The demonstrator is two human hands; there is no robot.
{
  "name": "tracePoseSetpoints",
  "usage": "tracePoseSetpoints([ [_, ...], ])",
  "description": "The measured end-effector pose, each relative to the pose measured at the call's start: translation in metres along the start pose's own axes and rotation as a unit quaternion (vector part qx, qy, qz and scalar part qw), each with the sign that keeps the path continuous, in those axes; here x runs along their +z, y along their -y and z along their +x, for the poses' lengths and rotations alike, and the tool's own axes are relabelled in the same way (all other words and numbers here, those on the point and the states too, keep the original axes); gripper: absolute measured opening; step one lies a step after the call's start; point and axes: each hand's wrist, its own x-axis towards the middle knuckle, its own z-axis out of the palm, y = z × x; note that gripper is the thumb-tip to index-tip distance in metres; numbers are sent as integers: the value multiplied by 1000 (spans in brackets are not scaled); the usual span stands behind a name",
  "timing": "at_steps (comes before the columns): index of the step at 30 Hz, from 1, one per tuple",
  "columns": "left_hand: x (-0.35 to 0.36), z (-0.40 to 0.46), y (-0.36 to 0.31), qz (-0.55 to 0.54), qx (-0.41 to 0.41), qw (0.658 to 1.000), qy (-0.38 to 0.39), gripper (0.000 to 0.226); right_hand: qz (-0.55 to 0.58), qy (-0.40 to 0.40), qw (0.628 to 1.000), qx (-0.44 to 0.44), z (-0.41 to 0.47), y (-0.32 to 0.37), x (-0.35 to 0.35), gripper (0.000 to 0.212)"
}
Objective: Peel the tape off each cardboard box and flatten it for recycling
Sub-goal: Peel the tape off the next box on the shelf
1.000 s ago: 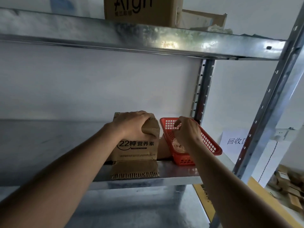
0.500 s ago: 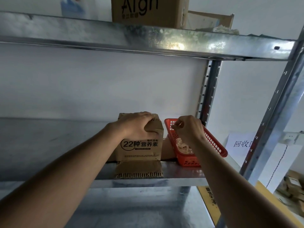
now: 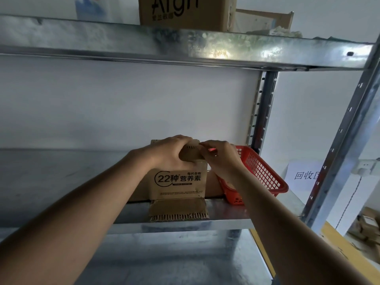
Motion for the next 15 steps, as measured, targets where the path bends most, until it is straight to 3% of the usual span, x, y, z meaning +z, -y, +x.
tracePoseSetpoints([
  [5,-12,-17,12,39,11,999,-12,100,-30,37,999,11,12,11,2,35],
  [9,-15,-33,31,71,-27,996,-54,114,-36,48,998,20,17,18,-1,30],
  [13,-13,-45,42,6,-41,995,-95,130,32,18,999,10,19,33,-1,26],
  [15,-13,-50,46,-71,-17,988,-134,127,109,9,994,20,21,37,-4,32],
])
